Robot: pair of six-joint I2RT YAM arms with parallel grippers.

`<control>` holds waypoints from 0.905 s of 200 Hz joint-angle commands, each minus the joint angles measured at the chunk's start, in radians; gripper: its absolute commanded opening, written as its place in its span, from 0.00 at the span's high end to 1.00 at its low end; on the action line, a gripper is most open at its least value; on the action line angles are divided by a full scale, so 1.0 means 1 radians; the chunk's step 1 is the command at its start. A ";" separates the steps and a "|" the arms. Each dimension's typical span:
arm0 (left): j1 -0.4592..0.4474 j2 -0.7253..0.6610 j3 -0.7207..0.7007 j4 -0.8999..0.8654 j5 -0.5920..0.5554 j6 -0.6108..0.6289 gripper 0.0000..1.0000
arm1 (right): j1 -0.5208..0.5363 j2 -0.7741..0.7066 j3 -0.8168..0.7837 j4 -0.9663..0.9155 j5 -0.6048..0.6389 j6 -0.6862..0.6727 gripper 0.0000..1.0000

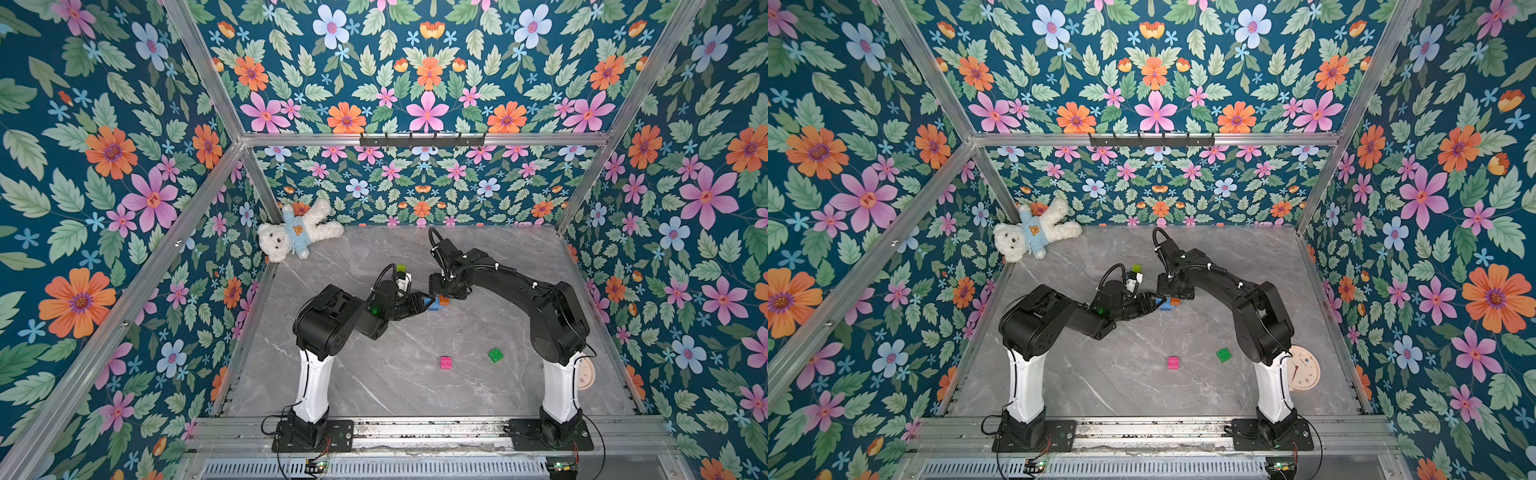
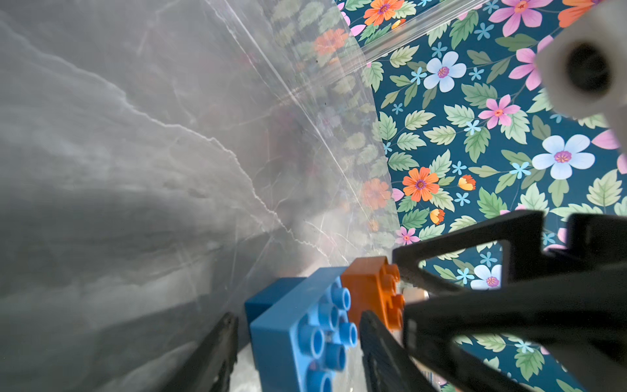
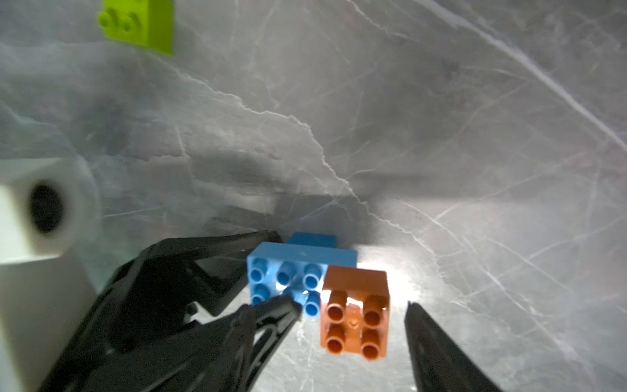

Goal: Assemble the letter v with lego
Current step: Assemble the lego brick with the lego brick.

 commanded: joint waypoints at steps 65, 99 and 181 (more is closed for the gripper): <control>0.027 -0.067 -0.083 -0.113 -0.004 -0.008 0.30 | -0.117 -0.389 -0.786 1.122 -0.317 0.371 0.12; 0.032 -0.062 -0.094 -0.074 0.007 -0.030 0.31 | -0.117 -0.387 -0.936 1.413 -0.270 0.499 0.12; 0.033 -0.063 -0.095 -0.091 -0.014 -0.029 0.33 | -0.074 -0.219 -1.004 1.655 -0.161 0.690 0.23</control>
